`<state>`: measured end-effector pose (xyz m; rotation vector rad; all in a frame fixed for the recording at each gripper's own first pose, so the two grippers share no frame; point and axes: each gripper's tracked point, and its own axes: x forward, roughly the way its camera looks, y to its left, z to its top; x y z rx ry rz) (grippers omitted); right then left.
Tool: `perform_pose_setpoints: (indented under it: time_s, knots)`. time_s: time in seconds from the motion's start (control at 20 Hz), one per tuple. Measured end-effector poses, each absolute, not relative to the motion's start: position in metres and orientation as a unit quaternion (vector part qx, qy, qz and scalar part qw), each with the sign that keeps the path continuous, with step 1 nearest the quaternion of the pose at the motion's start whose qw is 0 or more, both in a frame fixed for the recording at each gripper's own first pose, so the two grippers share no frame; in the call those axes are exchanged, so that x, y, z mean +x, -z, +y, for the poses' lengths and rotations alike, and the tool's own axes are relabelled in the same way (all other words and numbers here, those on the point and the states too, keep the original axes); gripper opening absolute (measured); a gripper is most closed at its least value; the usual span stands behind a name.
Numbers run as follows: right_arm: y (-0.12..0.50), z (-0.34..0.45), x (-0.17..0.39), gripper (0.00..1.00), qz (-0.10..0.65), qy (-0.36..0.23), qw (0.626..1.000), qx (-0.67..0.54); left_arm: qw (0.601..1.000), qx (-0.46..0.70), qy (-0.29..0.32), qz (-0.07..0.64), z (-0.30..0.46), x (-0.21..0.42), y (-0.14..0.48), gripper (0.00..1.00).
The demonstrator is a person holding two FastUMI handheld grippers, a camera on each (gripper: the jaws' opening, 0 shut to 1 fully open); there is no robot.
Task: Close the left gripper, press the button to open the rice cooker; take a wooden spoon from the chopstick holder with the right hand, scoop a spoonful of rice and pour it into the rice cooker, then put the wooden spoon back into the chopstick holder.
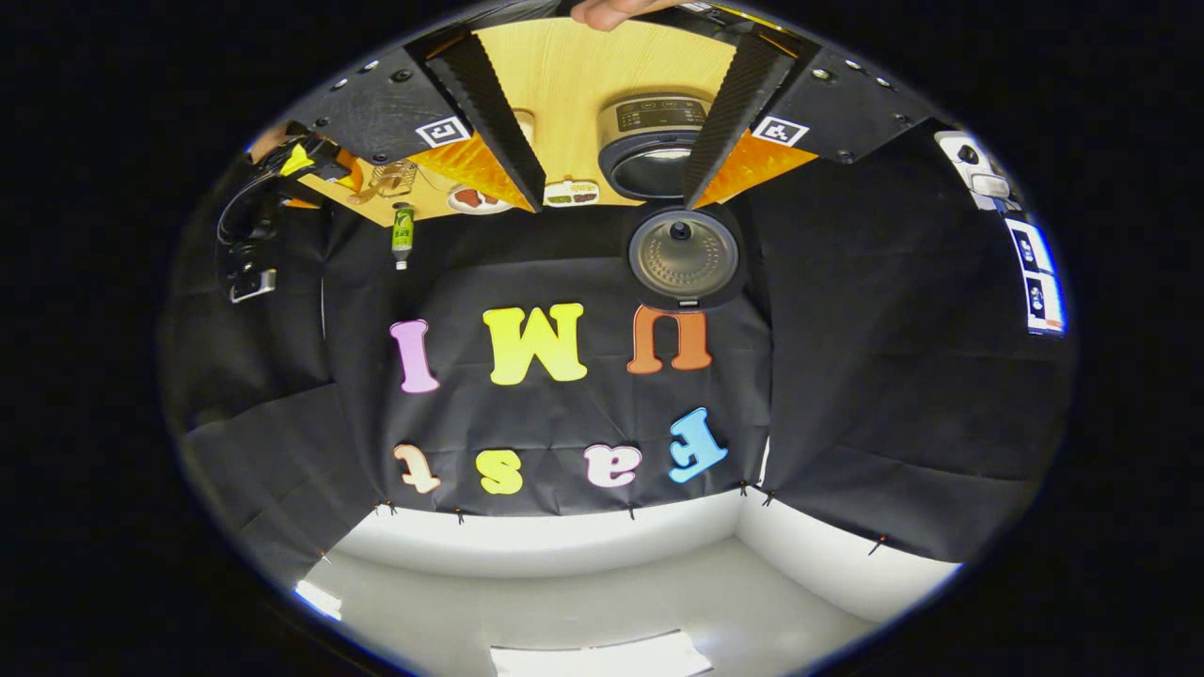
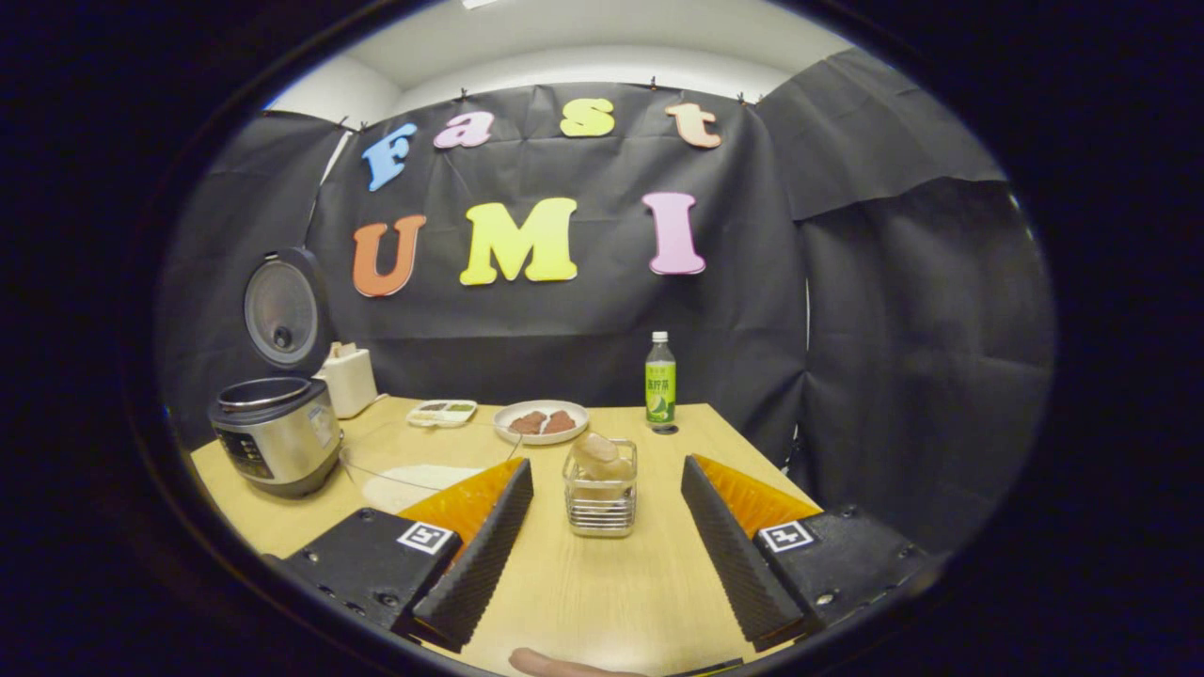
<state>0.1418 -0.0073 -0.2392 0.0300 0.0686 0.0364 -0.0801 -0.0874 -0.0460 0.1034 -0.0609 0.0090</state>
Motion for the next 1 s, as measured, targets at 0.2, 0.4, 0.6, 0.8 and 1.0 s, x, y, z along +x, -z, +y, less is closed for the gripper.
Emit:
perform_pose_setpoints:
  time_s: [0.2,0.4,0.6,0.8,1.0]
  knots:
    - [0.253,0.012,0.171,0.81,0.027,-0.031,0.999,0.032,0.999,0.03,0.009,-0.033,-0.093,-0.09,0.053,0.95]
    - [0.279,0.024,0.205,0.72,0.059,-0.022,0.997,0.049,0.999,0.022,0.004,-0.028,-0.083,-0.091,0.057,0.96]
    - [0.277,0.014,0.231,0.66,0.025,0.021,0.998,0.049,1.0,0.016,0.012,-0.017,-0.082,-0.089,0.069,0.96]
    - [0.269,0.0,0.238,0.4,0.007,0.048,0.999,0.01,1.0,0.016,0.011,0.0,-0.074,-0.087,0.081,0.96]
    - [0.245,0.005,0.25,0.24,0.012,0.029,0.999,0.02,1.0,0.012,0.013,0.009,-0.072,-0.085,0.085,0.96]
